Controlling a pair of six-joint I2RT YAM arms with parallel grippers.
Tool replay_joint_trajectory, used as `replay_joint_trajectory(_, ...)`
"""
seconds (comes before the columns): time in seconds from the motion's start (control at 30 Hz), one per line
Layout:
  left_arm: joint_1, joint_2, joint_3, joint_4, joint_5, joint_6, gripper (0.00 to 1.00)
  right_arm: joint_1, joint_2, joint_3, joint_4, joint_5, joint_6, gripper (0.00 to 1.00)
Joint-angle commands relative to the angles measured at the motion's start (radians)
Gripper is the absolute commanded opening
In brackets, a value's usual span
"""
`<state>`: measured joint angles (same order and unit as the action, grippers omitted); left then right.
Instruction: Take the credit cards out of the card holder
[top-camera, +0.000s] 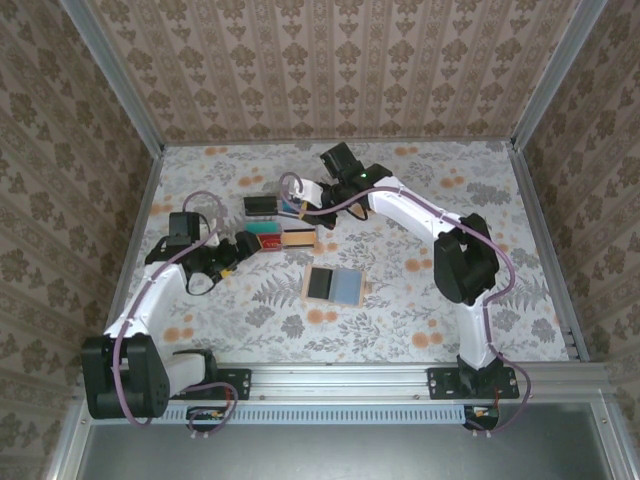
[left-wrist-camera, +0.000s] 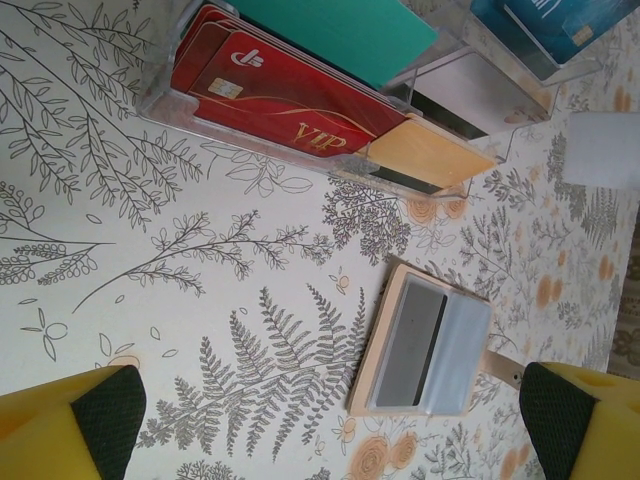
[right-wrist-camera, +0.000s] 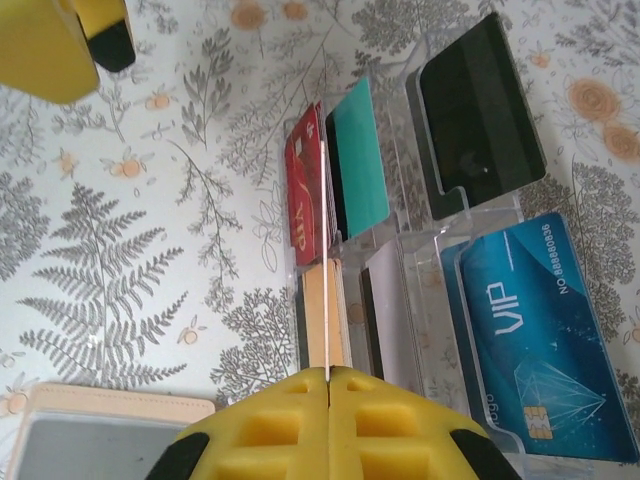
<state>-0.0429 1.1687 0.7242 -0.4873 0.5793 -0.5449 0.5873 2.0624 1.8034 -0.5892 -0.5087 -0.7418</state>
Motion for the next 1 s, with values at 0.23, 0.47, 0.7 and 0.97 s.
replay_joint_trajectory(0.23,0.009,0.022,0.011,-0.016,0.033,0.02,1.0,0.006,0.106,0.125,-0.079,0.102,-0.132,0.0)
replay_joint_trajectory(0.47,0.008,0.027,-0.01,0.003,0.048,0.005,1.0,0.007,0.126,0.137,-0.098,0.152,-0.162,0.0)
replay_joint_trajectory(0.7,0.008,0.046,-0.014,0.023,0.057,0.0,1.0,0.011,0.139,0.149,-0.106,0.158,-0.162,0.0)
replay_joint_trajectory(0.97,0.009,0.045,-0.023,0.029,0.09,-0.002,1.0,0.022,0.169,0.167,-0.115,0.191,-0.169,0.02)
